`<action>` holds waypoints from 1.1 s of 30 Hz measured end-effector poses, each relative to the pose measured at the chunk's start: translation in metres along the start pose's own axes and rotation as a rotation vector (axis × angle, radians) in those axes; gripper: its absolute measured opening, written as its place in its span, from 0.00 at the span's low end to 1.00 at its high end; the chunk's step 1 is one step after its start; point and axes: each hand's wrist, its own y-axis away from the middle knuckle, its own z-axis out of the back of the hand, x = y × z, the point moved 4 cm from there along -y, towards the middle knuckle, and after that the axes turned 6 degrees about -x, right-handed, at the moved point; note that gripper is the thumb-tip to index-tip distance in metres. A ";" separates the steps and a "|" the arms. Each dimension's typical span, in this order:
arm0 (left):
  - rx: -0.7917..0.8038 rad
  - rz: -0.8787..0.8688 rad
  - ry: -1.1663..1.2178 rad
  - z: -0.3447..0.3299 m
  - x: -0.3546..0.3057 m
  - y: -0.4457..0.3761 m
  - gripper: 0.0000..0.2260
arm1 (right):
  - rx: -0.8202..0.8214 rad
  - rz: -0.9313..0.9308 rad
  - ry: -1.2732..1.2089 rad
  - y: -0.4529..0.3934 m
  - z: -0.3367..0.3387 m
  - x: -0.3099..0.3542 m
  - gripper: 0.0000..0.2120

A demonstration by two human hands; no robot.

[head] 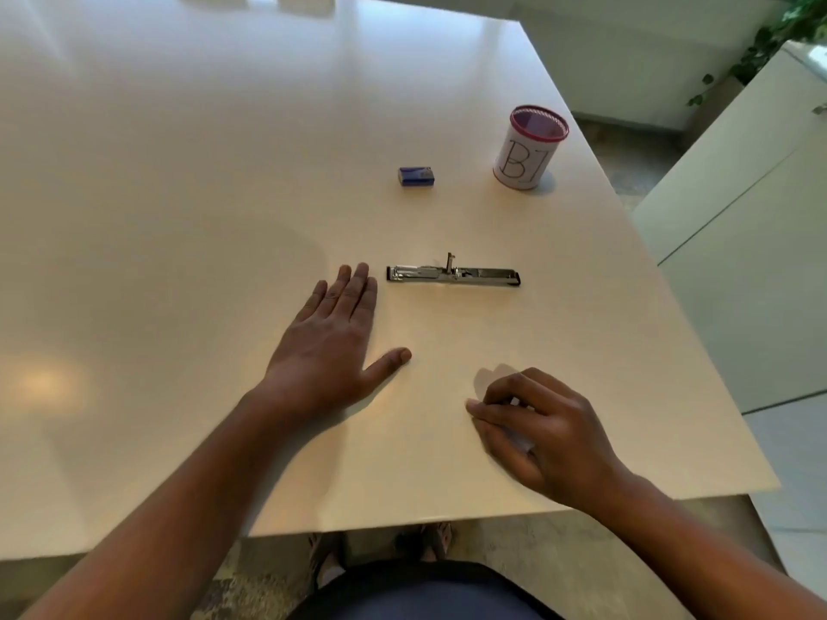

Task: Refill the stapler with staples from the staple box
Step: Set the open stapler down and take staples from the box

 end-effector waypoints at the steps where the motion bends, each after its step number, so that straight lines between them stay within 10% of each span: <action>1: 0.001 -0.006 0.001 0.000 -0.003 0.006 0.46 | -0.003 -0.006 0.003 0.002 0.001 0.002 0.07; 17: 0.046 -0.031 0.003 -0.003 -0.018 0.040 0.45 | 0.039 -0.001 -0.181 0.044 0.010 0.021 0.16; 33: -0.059 0.015 0.019 0.006 -0.025 0.046 0.44 | -0.162 0.144 -0.097 0.070 0.006 0.039 0.04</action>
